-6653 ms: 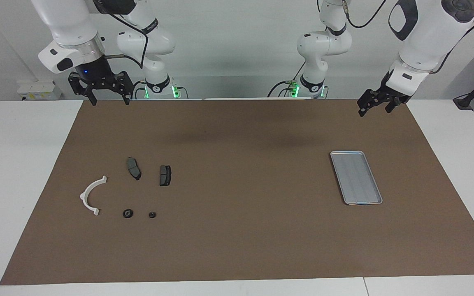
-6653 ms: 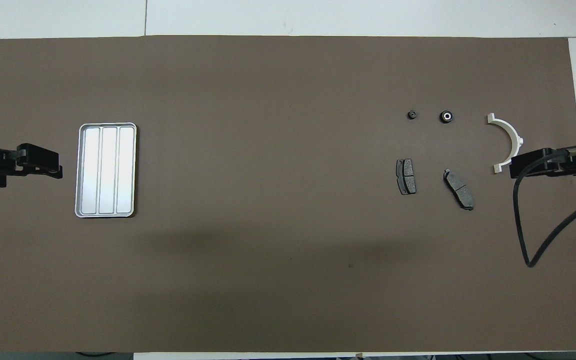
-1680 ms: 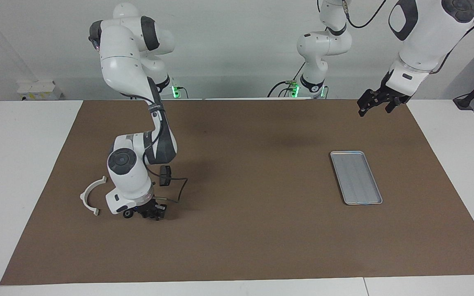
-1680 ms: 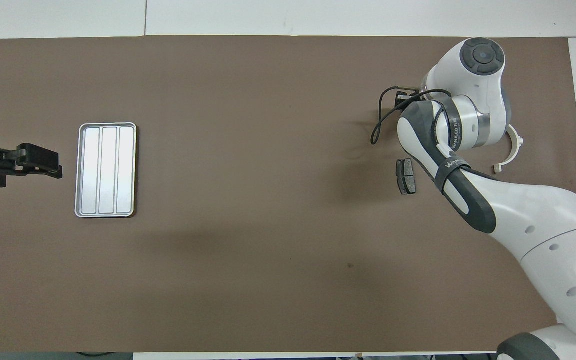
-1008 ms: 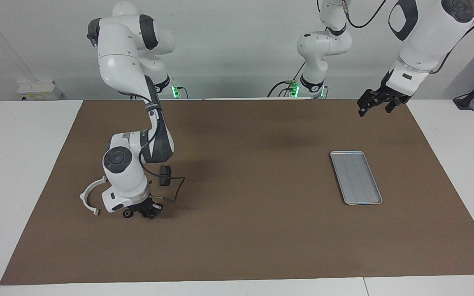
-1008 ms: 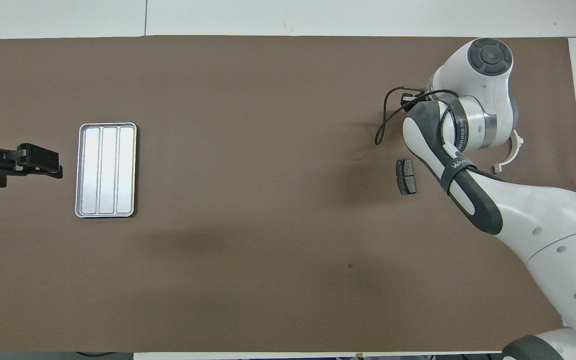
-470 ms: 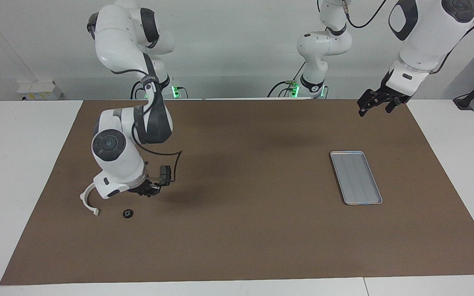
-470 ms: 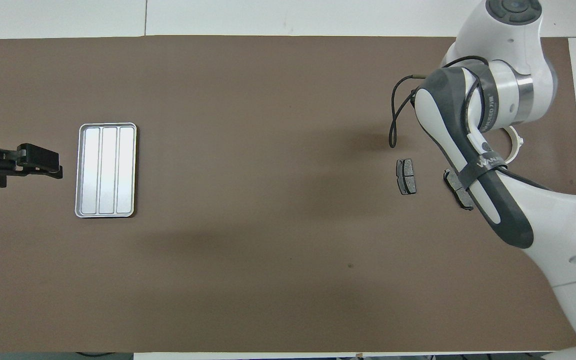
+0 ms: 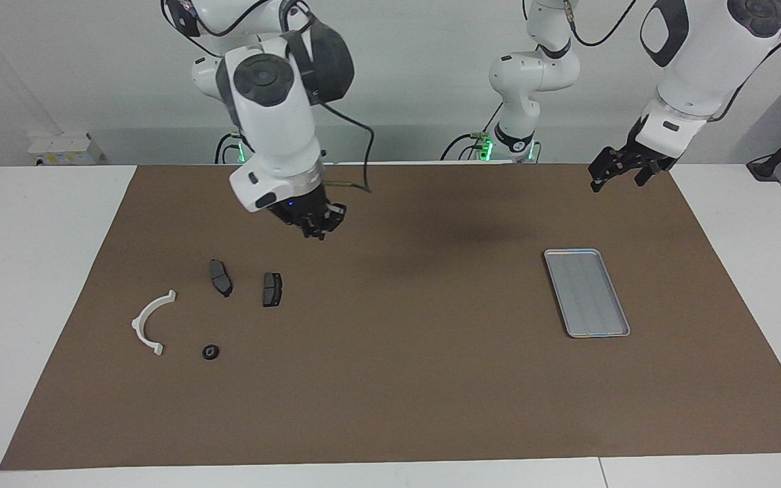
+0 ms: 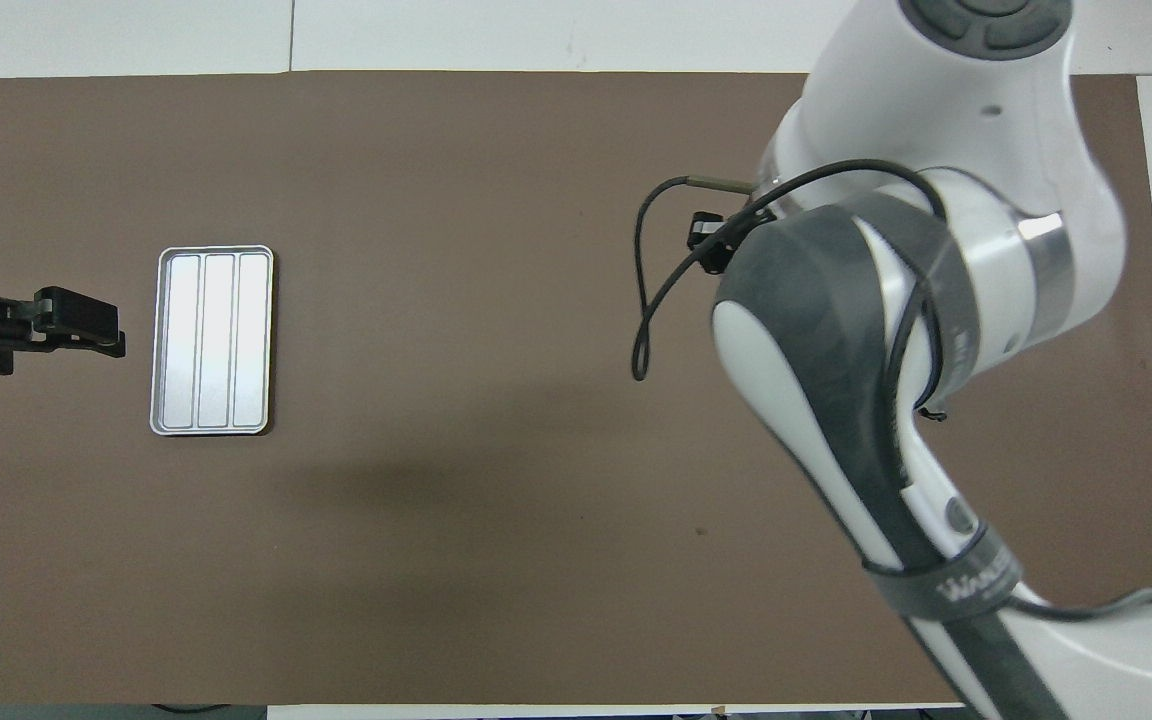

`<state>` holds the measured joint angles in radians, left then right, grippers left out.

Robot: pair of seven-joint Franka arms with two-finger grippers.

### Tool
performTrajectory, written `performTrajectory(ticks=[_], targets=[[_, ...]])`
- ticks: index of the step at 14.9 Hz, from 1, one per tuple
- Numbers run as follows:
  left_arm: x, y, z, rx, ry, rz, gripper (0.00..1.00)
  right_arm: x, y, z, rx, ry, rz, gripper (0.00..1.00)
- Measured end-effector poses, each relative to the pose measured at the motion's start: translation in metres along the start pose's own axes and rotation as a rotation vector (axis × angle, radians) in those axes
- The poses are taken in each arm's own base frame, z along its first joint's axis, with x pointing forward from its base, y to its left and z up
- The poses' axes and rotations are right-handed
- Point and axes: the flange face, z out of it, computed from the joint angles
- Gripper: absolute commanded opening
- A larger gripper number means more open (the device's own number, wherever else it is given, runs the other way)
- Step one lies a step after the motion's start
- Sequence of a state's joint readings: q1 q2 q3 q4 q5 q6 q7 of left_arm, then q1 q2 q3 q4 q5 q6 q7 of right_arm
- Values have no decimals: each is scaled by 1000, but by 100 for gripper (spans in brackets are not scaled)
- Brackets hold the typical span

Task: Pick bearing gear from pile to tray
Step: 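Carry the ring with the right gripper to mid-table and release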

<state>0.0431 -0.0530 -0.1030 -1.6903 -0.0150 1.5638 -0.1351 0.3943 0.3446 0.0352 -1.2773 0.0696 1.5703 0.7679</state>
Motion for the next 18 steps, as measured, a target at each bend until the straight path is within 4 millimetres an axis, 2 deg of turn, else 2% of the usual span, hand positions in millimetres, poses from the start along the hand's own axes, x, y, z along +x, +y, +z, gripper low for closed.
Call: performTrajectory(ticks=[1,3,6,11,14,16,18], targets=[[0,0,0,0,0,0,100,-20,-25,2,23,14,63,0],[0,0,0,0,0,0,100,-62,-74,19,54,28,178,0],[0,0,0,0,0,0,100,-97,-124,77,81,34,291,0],[0,0,0,0,0,0,100,-115,-161,196,62,60,367,0],[0,0,0,0,0,0,100,-112,-173,261,59,94,374,0],[0,0,0,0,0,0,100,-106,-172,280,67,100,380,0],[0,0,0,0,0,0,100,-106,-171,280,71,101,379,0]])
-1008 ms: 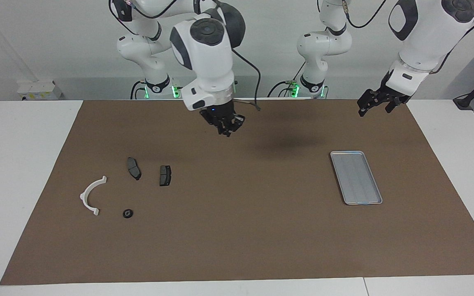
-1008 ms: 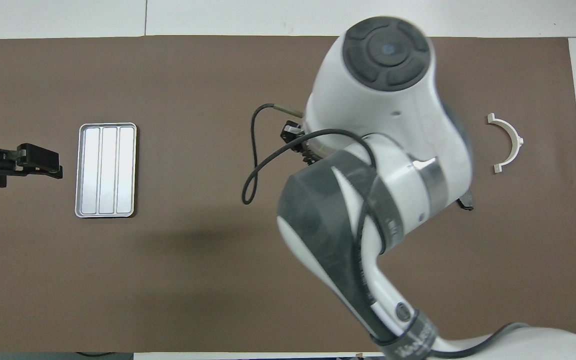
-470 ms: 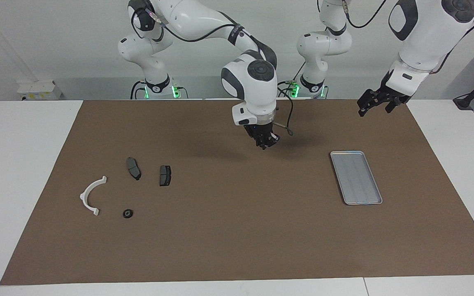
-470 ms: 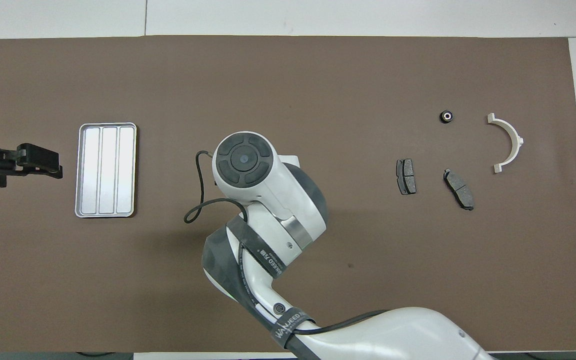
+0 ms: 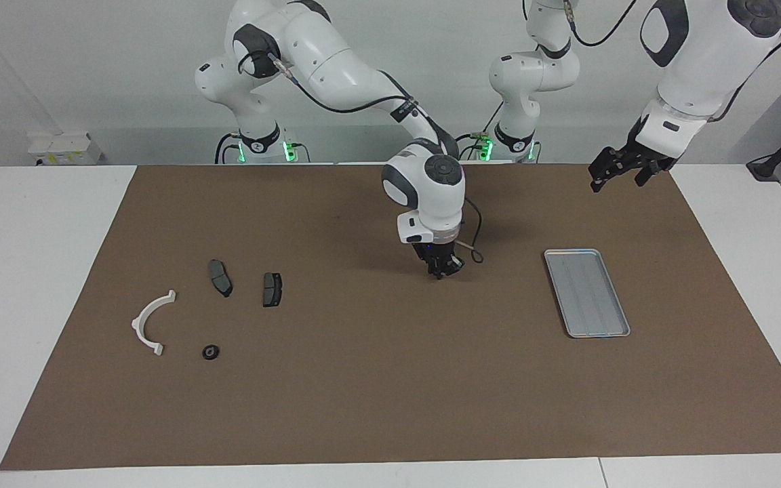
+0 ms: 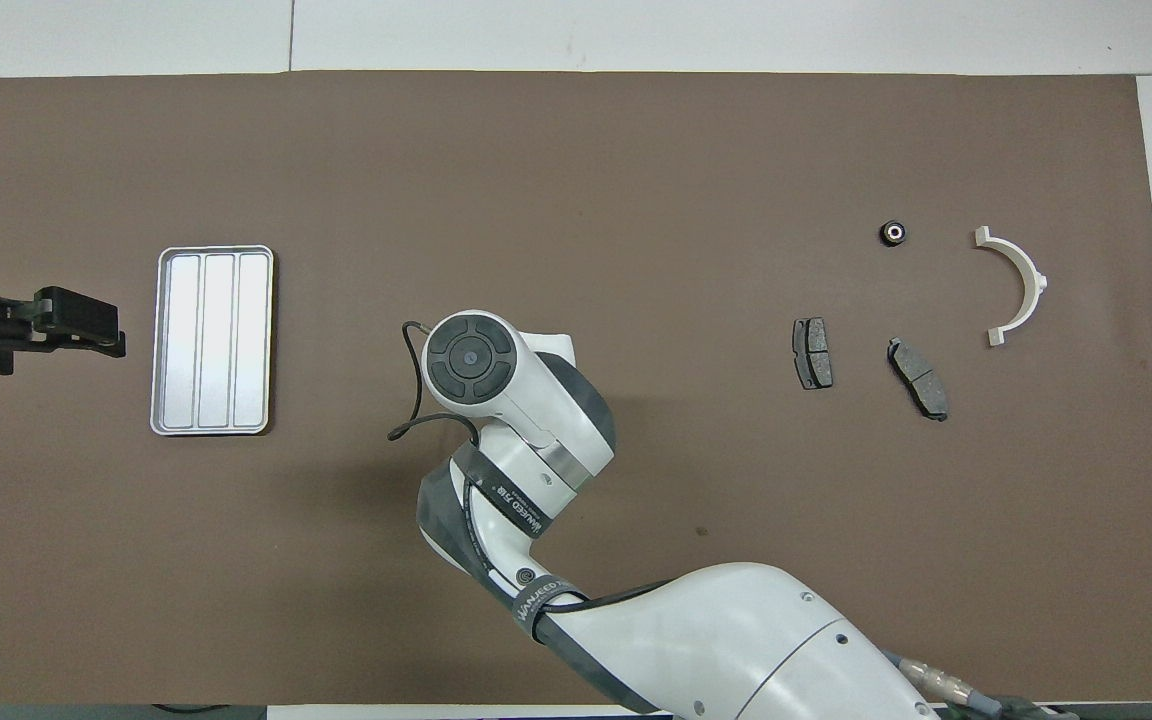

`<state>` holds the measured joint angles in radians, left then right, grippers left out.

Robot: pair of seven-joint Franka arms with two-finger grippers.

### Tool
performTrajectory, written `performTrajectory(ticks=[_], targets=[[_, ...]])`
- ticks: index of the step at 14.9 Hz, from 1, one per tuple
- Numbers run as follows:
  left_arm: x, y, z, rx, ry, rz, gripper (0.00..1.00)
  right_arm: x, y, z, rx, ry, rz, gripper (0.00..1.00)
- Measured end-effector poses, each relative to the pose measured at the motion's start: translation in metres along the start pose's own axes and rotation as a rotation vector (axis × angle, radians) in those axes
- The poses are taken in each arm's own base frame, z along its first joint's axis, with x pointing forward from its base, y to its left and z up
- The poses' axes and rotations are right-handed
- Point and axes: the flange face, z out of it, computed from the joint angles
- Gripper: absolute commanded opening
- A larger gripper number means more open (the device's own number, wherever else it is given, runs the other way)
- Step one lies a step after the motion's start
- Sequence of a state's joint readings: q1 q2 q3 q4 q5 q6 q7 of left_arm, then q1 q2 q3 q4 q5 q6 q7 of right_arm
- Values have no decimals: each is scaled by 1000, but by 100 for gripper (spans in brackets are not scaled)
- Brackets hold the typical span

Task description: Pick bearing gear from pile to tray

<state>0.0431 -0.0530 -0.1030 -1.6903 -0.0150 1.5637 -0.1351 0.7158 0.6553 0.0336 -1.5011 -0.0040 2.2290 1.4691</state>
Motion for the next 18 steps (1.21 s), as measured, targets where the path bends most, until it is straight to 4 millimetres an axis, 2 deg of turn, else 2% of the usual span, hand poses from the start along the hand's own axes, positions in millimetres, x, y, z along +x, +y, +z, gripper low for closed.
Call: performTrajectory(ticks=[2,3,4,8,10,14,16,18], targets=[[0,0,0,0,0,0,100,0,0,0,0,1,-1,0],[0,0,0,0,0,0,100,0,0,0,0,2,-2,27],[0,0,0,0,0,0,100,0,0,0,0,2,-2,99],[0,0,0,0,0,0,100,2,2,-1,-35,2,0,100],[0,0,0,0,-2,0,100,15,2,-15,-89,2,19,100],[-2,1,-3,0,4,-3,100,77,-3,-93,-130,-13,38,100],[-2,1,-5,-2,14,-86,100,118,8,-134,-134,-36,-26,100],[-1,19,-2,-11,38,-195,100,164,31,-177,-138,-57,-156,100]])
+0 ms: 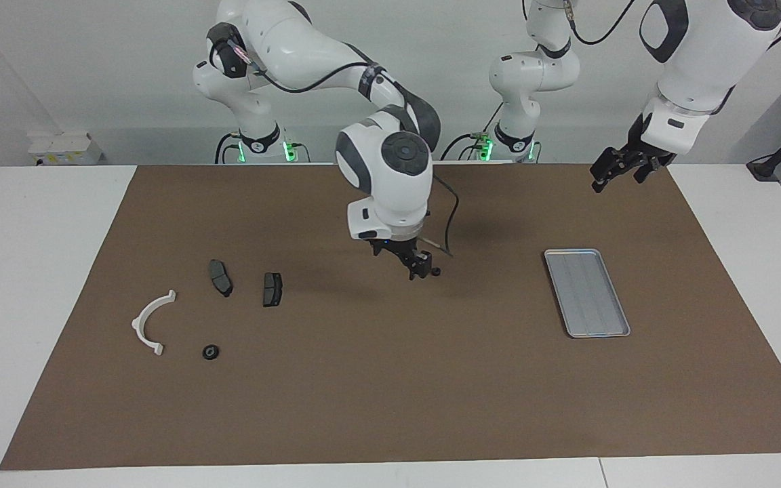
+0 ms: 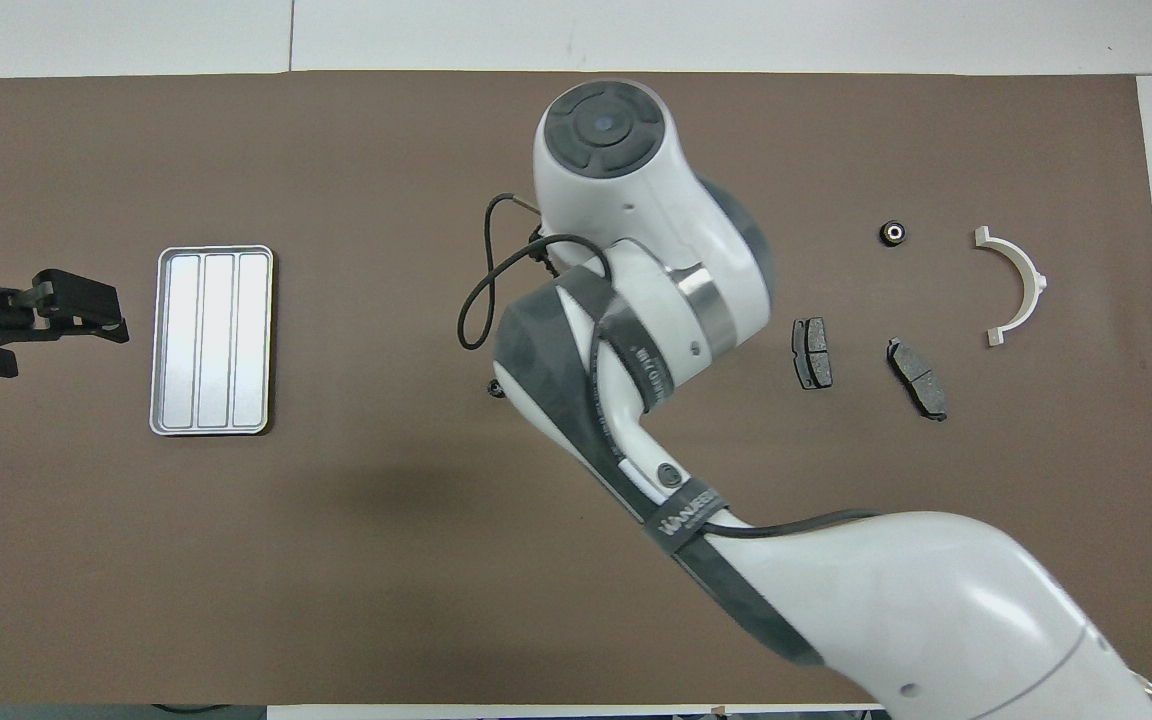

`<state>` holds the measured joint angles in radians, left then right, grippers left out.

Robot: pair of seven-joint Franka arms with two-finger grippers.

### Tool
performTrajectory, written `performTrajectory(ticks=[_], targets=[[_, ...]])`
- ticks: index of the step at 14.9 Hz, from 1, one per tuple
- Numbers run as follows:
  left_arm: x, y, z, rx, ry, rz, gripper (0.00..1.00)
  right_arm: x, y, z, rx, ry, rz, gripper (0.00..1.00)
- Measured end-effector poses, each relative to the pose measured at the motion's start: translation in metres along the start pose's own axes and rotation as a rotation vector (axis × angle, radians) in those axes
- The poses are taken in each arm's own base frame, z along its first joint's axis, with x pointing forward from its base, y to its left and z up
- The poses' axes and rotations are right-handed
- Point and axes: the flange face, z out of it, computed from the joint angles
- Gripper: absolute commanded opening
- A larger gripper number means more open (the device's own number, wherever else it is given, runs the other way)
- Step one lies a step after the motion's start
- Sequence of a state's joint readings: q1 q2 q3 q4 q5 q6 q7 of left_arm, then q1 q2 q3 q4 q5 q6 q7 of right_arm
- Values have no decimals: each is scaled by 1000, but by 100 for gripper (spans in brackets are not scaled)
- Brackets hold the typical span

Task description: Pick bearing gear from pile to tray

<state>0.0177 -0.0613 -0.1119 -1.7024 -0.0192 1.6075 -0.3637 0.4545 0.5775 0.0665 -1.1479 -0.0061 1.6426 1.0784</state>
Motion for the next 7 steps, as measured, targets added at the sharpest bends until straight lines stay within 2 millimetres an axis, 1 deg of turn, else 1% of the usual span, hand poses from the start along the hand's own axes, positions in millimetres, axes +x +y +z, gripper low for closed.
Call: performTrajectory(ticks=[2,4,5,6,7], targets=[[-10,38,12,-5,12,-25,100,41,46,-37,-1,-5,-166,100],[-18,78,33,-13,15,-50,100,85,98,-66,4,-2,-334,100],[-21,99,48,-13,11,-54,100,108,125,-75,0,7,-415,100],[-22,119,66,-15,8,-55,100,132,150,-78,-7,15,-491,100],[-25,141,86,-23,13,-67,100,156,175,-76,-15,14,-560,100]])
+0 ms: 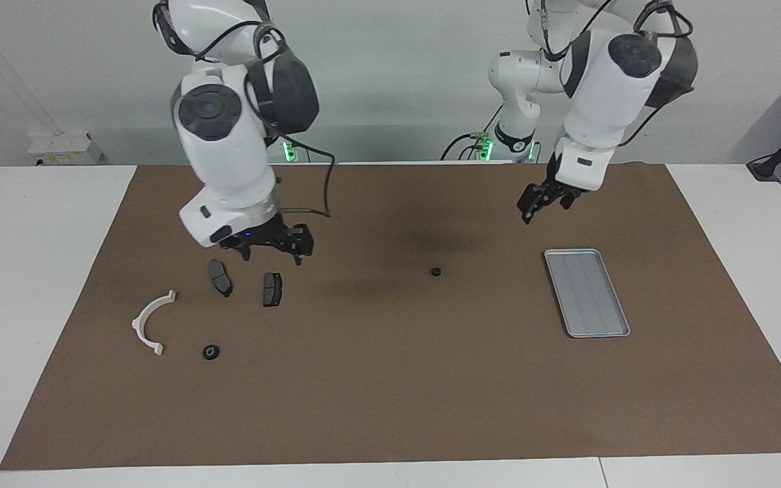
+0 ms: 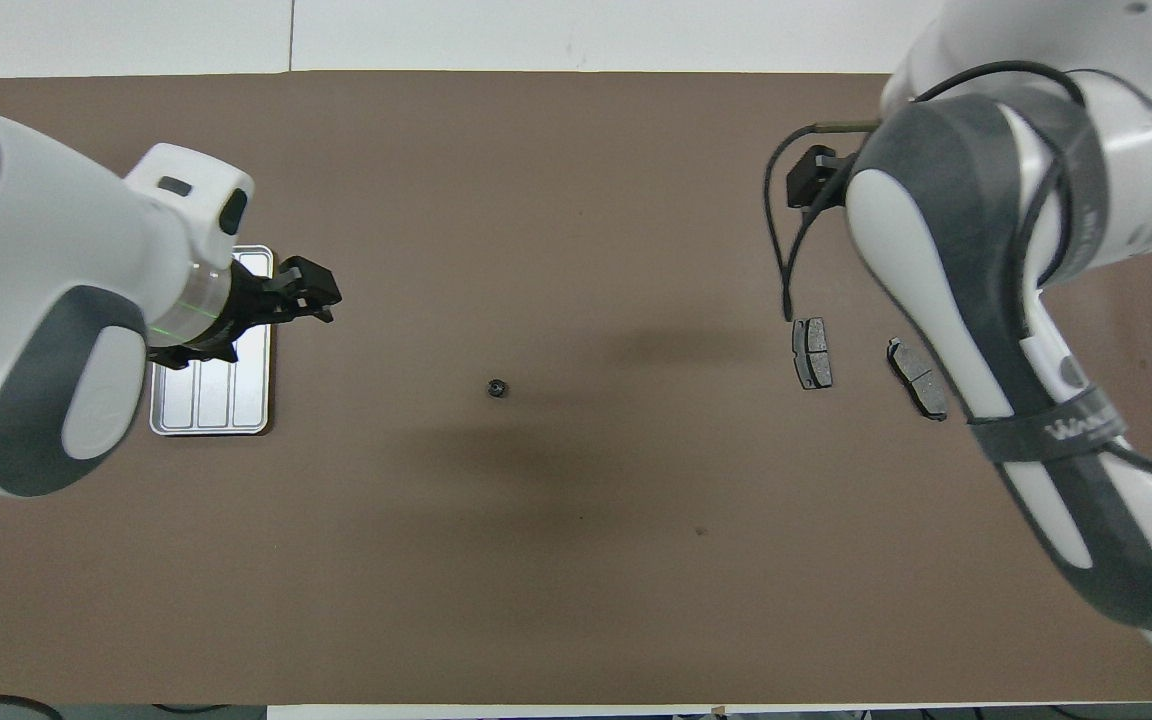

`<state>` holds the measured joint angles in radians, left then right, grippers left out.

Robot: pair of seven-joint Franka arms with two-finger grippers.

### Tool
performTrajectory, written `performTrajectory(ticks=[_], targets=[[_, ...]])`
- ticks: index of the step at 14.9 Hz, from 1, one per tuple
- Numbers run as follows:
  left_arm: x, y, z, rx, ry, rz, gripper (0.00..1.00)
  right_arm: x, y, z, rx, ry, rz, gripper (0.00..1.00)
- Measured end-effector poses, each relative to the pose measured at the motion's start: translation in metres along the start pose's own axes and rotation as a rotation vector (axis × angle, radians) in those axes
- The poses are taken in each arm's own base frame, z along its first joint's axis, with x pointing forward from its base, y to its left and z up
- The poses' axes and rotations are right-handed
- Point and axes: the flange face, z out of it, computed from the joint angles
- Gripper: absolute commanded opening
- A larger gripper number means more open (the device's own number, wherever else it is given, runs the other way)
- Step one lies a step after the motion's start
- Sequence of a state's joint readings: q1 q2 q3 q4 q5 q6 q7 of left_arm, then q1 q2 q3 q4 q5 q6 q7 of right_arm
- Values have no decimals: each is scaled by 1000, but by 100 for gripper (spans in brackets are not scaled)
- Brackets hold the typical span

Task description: Pick bearing gear from pile to tray

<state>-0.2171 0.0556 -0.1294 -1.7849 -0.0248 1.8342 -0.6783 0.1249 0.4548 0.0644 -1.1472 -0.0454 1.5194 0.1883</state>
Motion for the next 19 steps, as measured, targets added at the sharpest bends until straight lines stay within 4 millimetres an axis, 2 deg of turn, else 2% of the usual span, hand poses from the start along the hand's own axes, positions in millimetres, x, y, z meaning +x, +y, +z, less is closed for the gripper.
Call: performTrajectory(ticks=[3,4,6,8,11,14,16,19], targets=[[-24,56,66,-32,20,-16,100,17,81,26,-11,13,-123,100],[-36,70,88,-25,10,-9,100,22,99,39,-16,26,-141,100],[-58,99,132,2,-3,-15,100,30,117,72,-35,56,-152,100],[-69,118,167,7,-2,-24,100,36,120,111,-47,87,-157,100],[-74,128,195,8,-6,-41,85,40,119,160,-42,85,-130,100],[-75,126,203,12,-8,-42,74,49,115,200,-42,70,-80,100],[-77,124,209,14,-9,-40,73,53,113,222,-37,50,-38,100],[-79,122,215,5,-3,-39,71,58,111,242,-35,44,-15,100]])
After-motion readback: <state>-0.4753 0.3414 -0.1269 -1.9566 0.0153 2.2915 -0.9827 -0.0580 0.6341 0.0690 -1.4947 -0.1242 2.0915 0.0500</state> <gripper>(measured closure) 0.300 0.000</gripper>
